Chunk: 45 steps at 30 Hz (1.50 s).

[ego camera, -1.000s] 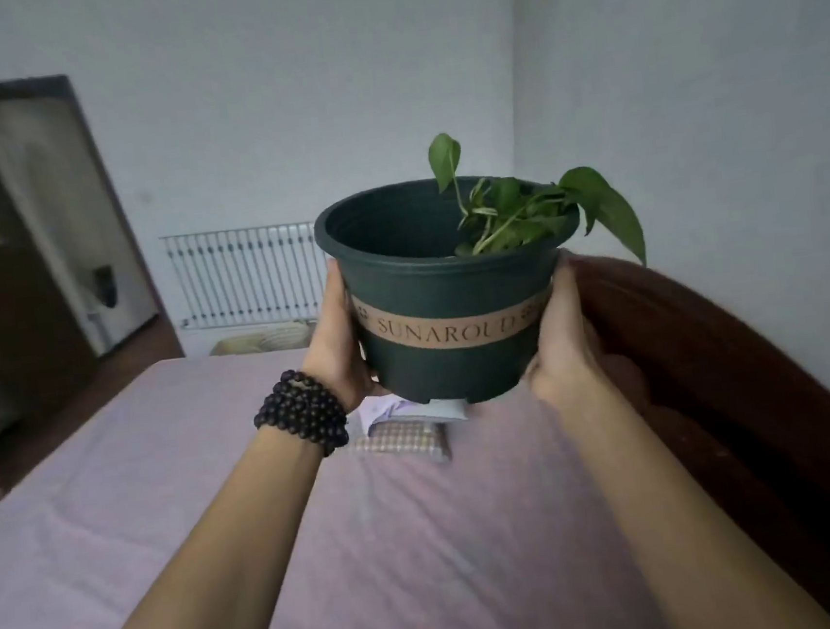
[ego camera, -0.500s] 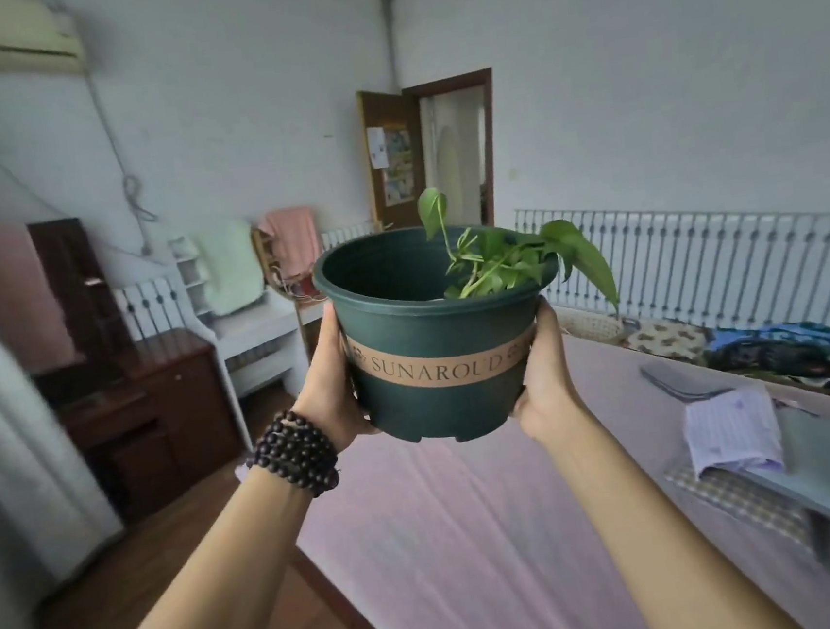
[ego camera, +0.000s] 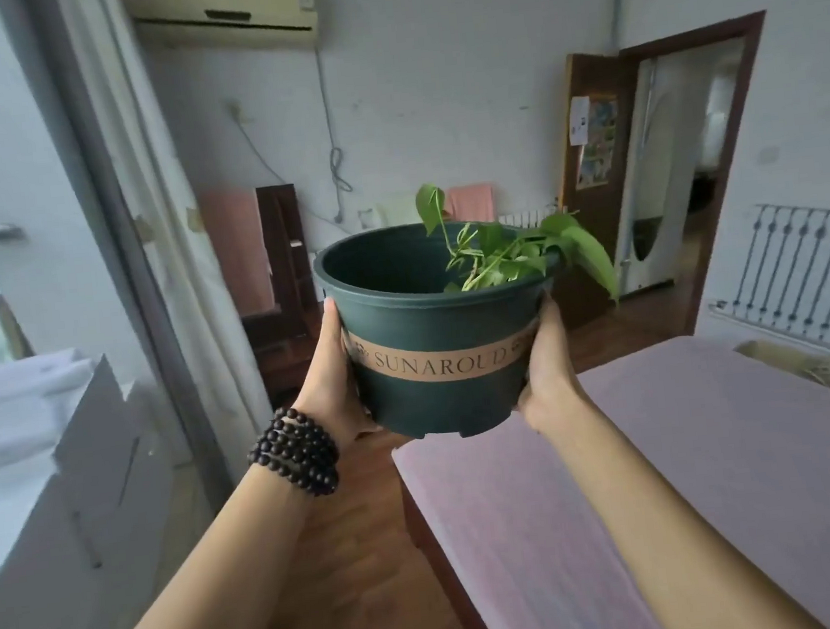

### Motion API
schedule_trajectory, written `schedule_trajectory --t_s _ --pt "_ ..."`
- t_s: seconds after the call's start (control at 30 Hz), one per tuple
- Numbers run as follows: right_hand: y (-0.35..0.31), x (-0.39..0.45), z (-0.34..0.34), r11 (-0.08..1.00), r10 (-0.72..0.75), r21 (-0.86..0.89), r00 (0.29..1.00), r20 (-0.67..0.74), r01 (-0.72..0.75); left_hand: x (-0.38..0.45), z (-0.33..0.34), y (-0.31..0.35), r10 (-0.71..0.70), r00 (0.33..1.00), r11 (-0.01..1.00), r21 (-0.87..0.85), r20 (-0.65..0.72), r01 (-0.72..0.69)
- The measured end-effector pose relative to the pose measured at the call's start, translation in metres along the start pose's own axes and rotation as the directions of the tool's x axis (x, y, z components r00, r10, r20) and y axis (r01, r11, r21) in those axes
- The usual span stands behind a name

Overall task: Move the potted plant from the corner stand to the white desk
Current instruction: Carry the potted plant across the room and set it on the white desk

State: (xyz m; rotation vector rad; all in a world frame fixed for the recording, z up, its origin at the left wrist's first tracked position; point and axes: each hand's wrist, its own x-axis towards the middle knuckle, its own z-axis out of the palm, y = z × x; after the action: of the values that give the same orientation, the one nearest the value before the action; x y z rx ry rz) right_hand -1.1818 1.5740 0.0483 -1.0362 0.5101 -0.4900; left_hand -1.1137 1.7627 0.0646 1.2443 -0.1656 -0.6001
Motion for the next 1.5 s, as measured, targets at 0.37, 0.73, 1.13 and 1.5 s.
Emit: schedule_trajectory --t_s 0.37,0.73,1.13,1.5 --pt "0.027 0.257 0.132 0.998 0.059 -0.019 0.977 0.207 -0.056 0.22 -0.069 0.072 0.128 0.97 0.992 0.029 -0.208 -0.124" --pt "0.069 0.488 0.265 0.995 0.097 -0.025 0.978 0.185 -0.094 0.459 -0.165 0.137 0.061 0.977 0.998 0.001 -0.205 -0.062" --pt "0.065 0.738 0.372 1.0 -0.021 0.014 1.0 -0.016 0.021 0.772 -0.223 0.22 -0.017 1.0 0.999 0.031 0.006 0.017" --pt "0.053 1.002 0.422 0.993 -0.042 0.103 0.985 -0.166 0.06 1.058 -0.22 0.283 -0.009 0.995 0.996 0.091 0.1 0.0"
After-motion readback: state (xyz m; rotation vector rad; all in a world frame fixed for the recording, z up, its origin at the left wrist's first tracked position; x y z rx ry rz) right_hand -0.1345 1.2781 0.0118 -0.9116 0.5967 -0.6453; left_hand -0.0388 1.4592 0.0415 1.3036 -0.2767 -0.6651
